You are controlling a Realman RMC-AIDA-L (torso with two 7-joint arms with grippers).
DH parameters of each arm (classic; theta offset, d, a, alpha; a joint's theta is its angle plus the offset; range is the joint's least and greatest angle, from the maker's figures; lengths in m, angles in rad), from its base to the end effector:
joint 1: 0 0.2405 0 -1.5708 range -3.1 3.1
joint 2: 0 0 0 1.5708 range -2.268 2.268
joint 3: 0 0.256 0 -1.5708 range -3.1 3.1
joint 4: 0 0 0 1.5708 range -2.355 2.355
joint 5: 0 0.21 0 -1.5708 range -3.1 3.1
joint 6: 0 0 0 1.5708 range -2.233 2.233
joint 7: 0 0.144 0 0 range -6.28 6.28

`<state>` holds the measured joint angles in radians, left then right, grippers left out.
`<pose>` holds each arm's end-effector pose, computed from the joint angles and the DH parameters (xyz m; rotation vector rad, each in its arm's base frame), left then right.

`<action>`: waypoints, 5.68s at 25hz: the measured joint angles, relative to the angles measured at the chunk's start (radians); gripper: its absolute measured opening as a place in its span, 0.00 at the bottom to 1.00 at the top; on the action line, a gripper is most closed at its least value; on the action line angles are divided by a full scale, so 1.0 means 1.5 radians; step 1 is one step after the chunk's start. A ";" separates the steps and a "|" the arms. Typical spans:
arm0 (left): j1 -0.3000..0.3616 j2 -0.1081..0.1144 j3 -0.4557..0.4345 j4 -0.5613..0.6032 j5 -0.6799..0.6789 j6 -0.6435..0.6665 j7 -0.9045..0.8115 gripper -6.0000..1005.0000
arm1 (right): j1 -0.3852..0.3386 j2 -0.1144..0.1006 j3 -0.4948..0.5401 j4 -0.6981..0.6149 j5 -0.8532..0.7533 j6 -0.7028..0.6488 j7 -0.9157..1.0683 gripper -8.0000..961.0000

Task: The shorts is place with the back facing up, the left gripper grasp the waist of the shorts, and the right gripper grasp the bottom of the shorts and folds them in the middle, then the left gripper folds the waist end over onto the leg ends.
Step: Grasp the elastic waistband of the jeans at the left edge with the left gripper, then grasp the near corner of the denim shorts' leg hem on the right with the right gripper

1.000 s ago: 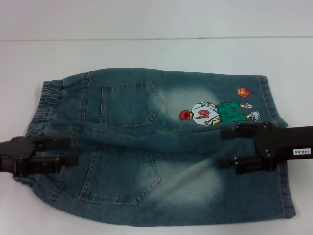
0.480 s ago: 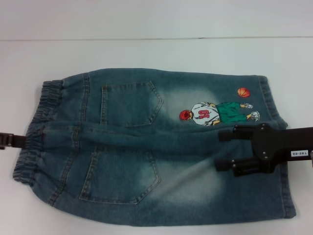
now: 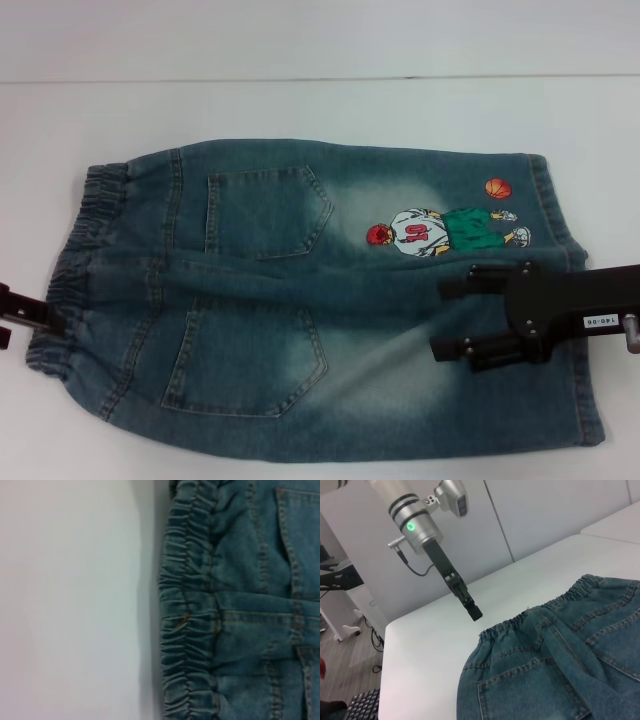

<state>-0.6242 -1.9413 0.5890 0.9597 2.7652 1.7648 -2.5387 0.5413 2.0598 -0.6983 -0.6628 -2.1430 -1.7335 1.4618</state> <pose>-0.3145 0.3303 0.1013 -2.1131 -1.8929 0.2108 0.2615 0.3047 -0.0023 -2.9606 0.7115 0.6295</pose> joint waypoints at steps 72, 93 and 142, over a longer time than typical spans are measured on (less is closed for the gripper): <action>-0.024 -0.049 0.056 -0.022 0.037 -0.074 -0.007 0.10 | 0.001 0.002 -0.004 0.018 0.003 0.030 -0.003 0.98; -0.033 -0.042 0.048 -0.013 -0.025 -0.071 0.010 0.07 | 0.049 -0.067 -0.009 -0.190 -0.240 -0.170 0.292 0.98; -0.043 -0.036 0.044 -0.019 -0.027 -0.079 0.003 0.07 | 0.089 -0.043 -0.110 -0.095 -0.375 -0.118 0.257 0.88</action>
<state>-0.6886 -1.9956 0.6550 0.9314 2.7243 1.6462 -2.5335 0.6741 1.9954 -0.8632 -0.8052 -2.7059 -1.9099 1.8480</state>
